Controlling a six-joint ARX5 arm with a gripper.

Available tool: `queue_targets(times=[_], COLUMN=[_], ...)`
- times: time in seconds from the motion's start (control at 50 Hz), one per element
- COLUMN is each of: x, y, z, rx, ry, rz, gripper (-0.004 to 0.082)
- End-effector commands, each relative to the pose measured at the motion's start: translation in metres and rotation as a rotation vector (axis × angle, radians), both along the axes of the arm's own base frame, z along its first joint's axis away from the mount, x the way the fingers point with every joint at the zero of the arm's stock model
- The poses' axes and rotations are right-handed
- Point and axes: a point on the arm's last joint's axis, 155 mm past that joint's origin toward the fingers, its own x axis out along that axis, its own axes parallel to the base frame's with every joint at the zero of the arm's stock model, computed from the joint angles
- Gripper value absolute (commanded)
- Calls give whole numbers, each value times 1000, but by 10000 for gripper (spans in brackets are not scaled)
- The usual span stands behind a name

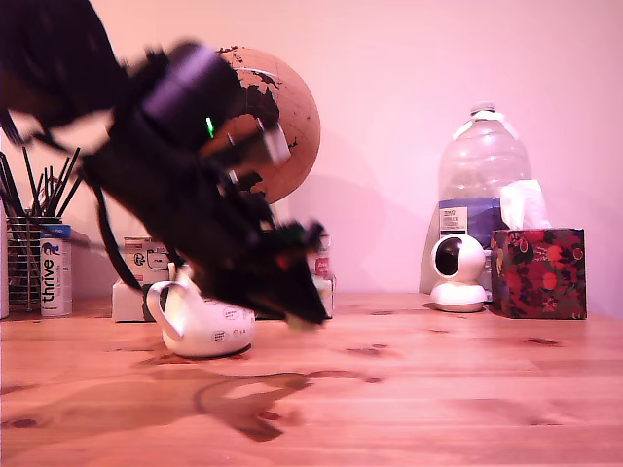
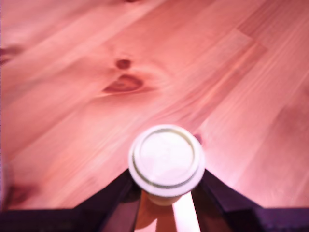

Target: Pick up the coffee capsules from the table one by one and drop them inside the nearest coffee cup

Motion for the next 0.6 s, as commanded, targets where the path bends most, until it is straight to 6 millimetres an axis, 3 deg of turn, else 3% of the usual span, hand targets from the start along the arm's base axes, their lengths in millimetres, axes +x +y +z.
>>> queue_targets(times=[0.0,0.3,0.58], x=[0,-1,5], y=[3,30,68], z=[11,44,53], rx=[0,21,58], ry=[-16,-45,-22], rz=[14,80,175], gripper=[232,232,232])
